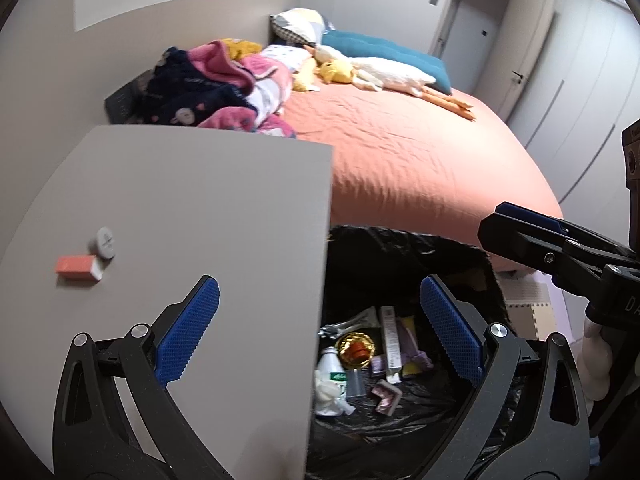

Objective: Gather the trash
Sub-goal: 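Move both open tools back over the pink eraser and white cap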

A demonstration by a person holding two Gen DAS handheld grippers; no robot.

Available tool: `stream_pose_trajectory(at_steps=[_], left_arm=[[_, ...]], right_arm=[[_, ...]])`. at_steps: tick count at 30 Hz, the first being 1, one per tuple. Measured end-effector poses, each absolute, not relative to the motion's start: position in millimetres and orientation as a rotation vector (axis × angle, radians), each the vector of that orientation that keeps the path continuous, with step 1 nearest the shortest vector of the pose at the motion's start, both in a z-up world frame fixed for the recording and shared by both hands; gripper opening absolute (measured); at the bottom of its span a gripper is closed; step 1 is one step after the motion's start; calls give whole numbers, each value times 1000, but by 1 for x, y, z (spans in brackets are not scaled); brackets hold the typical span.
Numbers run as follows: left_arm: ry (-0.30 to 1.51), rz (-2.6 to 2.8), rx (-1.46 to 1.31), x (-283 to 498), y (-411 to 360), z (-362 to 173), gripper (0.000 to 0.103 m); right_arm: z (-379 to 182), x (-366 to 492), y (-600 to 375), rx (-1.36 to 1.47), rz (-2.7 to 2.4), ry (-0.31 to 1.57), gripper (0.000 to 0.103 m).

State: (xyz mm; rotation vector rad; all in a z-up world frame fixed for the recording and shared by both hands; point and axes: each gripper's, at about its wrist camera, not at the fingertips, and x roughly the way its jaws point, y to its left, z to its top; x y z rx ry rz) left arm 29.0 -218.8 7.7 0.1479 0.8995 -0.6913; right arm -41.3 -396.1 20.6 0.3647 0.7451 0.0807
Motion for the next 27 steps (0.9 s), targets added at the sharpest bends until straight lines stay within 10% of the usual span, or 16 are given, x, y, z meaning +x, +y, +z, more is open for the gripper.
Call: stream_pose_trajectory(at_steps=[27], left_arm=[[896,-447,47,70,-91,-15,97]], right_arm=[[-3,39,-284,278,265,839,66]])
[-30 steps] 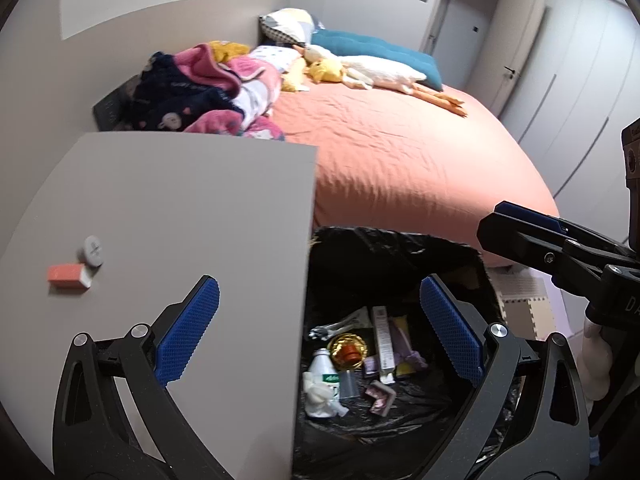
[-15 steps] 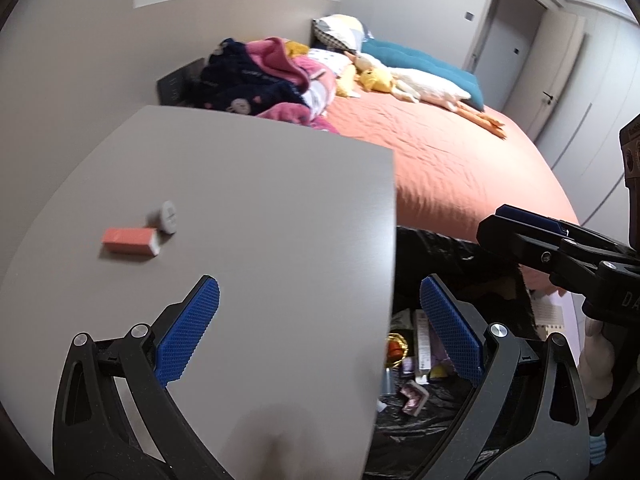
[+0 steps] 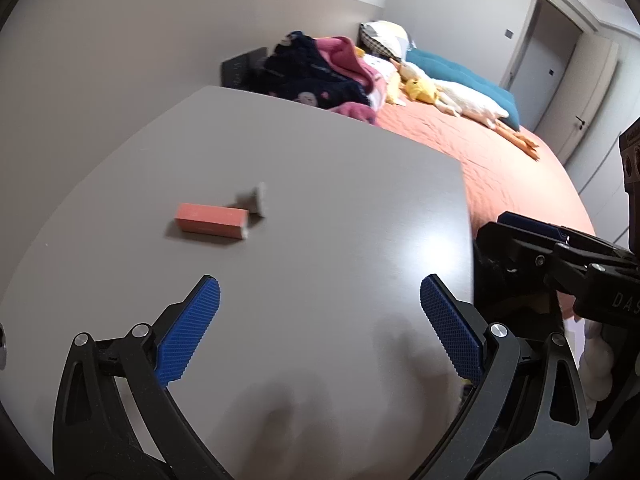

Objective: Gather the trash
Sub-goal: 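Move both open tools back over the pink eraser and white cap, then grasp the pink eraser with the left tool while the right tool grasps the white cap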

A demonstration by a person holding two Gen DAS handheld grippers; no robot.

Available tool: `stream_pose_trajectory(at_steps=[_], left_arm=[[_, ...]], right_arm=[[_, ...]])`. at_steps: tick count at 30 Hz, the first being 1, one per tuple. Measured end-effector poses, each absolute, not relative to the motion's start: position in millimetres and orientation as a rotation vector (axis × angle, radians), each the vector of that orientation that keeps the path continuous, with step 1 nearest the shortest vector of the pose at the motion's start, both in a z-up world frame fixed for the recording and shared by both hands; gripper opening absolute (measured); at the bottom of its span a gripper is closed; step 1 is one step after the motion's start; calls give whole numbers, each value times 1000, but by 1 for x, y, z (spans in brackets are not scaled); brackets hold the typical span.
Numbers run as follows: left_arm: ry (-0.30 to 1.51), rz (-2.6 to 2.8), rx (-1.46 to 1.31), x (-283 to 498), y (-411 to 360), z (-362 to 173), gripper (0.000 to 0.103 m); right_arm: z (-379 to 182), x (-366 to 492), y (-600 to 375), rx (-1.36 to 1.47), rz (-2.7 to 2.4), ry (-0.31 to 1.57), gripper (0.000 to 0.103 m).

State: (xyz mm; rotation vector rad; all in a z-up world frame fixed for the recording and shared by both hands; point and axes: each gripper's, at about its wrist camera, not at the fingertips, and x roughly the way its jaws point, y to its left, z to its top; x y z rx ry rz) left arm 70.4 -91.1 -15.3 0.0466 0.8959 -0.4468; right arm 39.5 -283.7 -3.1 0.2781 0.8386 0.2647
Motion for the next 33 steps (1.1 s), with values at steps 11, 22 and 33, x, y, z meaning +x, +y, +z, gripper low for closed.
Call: stream_pose_trajectory(at_steps=[11,22,33], left_arm=[[920,-407,44,101,-65,-31,97],[945,-385,67,141,-53,-53,97],[955,-387,104,168,-45,-73,93]], right_arm=[[-17,78,-249,258,300,880,66],[-31,118,-226,273,321,917,66],[-52,146,-207,302,329,963,66]])
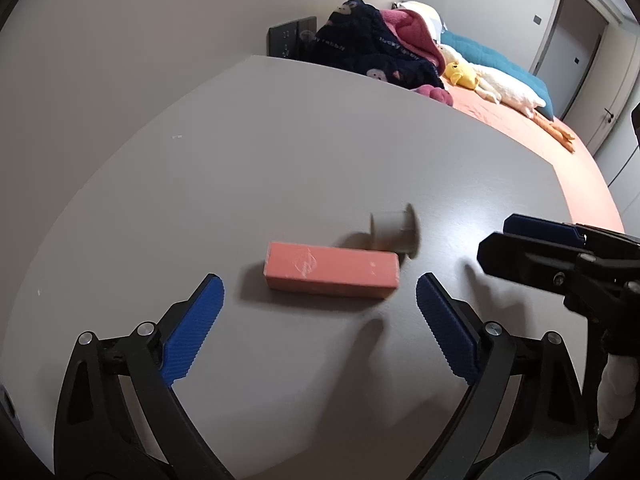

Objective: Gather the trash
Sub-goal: 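Grasp the pink eraser with the left tool while the right tool grasps the white cap, then carry the pink eraser and white cap over the bin with both tools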

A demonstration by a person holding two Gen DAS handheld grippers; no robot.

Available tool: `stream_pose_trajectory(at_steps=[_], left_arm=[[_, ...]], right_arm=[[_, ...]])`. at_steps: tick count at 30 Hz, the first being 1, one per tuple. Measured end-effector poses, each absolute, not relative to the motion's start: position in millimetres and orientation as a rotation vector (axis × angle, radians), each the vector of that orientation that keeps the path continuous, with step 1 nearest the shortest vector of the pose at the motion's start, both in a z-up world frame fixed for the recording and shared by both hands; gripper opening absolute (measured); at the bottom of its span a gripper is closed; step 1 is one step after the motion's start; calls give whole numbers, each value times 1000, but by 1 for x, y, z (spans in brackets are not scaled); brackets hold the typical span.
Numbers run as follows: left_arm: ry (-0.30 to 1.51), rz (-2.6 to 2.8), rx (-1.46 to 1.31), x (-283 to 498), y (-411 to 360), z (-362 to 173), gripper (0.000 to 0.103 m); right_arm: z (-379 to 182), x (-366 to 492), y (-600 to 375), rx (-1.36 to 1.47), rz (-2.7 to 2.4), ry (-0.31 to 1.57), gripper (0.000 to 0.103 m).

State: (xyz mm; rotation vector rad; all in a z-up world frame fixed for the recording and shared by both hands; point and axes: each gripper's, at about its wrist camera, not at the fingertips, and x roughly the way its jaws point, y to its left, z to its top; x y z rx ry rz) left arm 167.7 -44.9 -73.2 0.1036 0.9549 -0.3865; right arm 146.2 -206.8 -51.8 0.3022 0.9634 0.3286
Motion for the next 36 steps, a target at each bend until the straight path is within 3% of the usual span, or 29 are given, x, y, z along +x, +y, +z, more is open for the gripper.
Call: stream_pose_trajectory(at_steps=[5,11,23,25,27,36], left_arm=[[947,-400,122,177,-45,-77,90],[920,-406,142,180,-43,-78,65],[904,-333,77,173,-5,-68,65],[900,-327,73,172,-1,-66,65],[901,-324,71,172,0,-66,65],[895,-326,69,169,-3,-61,65]], right_arm=[[-57,155,-200,309,331,975,66],[-60,161,-190,300,334,984,66],[-73,184,-170,264,324,984,61],[-73,188,-167,252,320,979,55],[-74,192,-164,235,325,983,38],[-72,188,-175,263,327,990,38]])
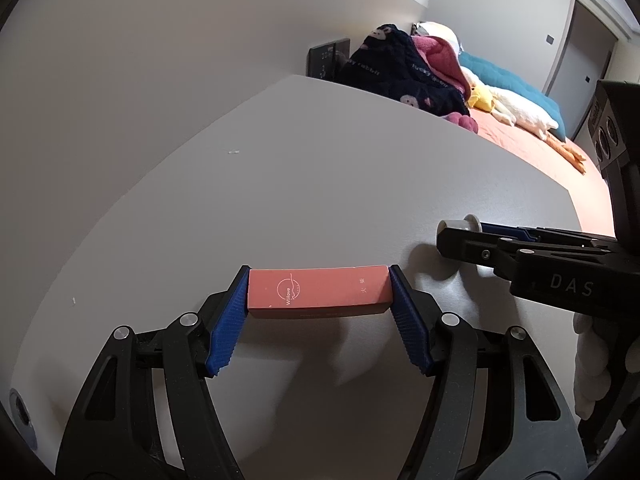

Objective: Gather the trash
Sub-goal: 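Carry the pink eraser and white cap over the bin with both tools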

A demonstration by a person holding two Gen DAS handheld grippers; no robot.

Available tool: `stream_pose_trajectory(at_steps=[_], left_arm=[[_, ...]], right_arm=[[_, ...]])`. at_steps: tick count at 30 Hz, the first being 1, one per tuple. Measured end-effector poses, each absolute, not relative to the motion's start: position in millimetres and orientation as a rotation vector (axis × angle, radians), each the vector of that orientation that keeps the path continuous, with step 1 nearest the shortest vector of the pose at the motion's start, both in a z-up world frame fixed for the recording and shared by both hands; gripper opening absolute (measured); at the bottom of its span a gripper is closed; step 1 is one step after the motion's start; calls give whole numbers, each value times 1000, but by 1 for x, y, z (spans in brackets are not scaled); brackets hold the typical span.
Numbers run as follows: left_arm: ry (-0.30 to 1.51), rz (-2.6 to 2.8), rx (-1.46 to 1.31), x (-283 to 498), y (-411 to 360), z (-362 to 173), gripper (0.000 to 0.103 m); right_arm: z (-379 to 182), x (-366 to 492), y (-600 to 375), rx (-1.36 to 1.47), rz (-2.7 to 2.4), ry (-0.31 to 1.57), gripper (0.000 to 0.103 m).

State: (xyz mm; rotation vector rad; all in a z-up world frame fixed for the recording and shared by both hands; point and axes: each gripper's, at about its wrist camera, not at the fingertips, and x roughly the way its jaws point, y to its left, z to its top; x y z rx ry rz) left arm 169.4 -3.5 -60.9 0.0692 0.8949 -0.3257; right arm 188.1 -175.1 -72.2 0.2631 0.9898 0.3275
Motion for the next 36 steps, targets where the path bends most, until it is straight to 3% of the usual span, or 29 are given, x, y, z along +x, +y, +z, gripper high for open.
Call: stream_pose_trajectory(at_steps=[36], left_arm=[[806,-486,85,84,-108,8,65]], right_arm=[[7,67,-271,286,287,861,38]])
